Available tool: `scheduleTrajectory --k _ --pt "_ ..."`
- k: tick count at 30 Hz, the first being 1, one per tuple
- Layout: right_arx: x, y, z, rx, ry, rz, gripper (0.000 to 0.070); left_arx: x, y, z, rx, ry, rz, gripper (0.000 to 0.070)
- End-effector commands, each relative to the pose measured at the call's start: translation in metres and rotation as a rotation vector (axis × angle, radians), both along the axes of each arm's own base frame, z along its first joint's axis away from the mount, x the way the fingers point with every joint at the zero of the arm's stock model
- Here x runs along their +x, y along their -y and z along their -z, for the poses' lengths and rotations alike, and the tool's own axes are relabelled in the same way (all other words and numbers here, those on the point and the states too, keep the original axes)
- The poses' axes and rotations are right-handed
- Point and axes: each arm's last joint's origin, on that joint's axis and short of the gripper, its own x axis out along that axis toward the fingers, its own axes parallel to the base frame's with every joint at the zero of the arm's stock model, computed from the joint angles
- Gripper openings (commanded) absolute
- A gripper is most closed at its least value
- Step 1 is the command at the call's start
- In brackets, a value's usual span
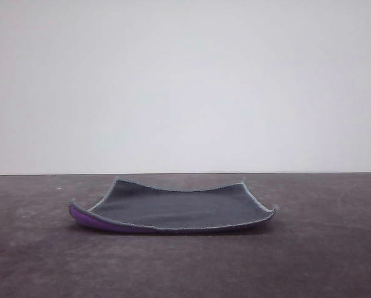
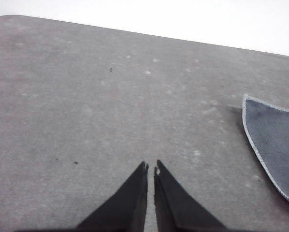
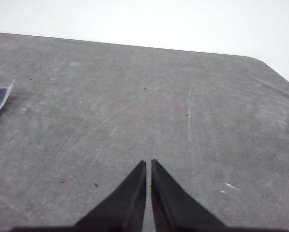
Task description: Fold clothes
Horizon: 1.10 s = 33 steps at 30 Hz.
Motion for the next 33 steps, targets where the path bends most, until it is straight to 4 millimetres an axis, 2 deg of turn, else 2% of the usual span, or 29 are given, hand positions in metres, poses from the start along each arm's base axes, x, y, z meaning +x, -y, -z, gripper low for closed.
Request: scheduleTrajectory --k 1,14,20,26,29,33 --pt "0.0 0.0 0.0 0.012 0.009 0.003 0.0016 -0.001 0.0 0.006 0.014 -0.046 0.004 0.0016" --pt "0.0 0.0 0.0 0.012 0.009 0.003 0.0016 -0.001 0.0 0.006 0.014 -0.046 0.004 0.0015" --pt "0.001 0.0 -0.006 0.013 0.072 0.002 0.0016 0.0 0.0 0.003 0.023 -0.008 0.005 0.0016" --pt "0.001 0.0 -0.006 0.126 0.077 0.012 0.0005 0.001 0.0 -0.001 -0.044 0.027 -0.008 0.0015" --pt "0.001 0.0 -0.008 0.178 0.078 0.018 0.0004 0.001 0.0 -0.005 -0.101 0.033 -0.019 0.0014" --pt "0.002 0.0 -0.02 0.224 0.06 0.03 0.0004 0.001 -0.001 -0.023 -0.127 0.058 -0.065 0.0015"
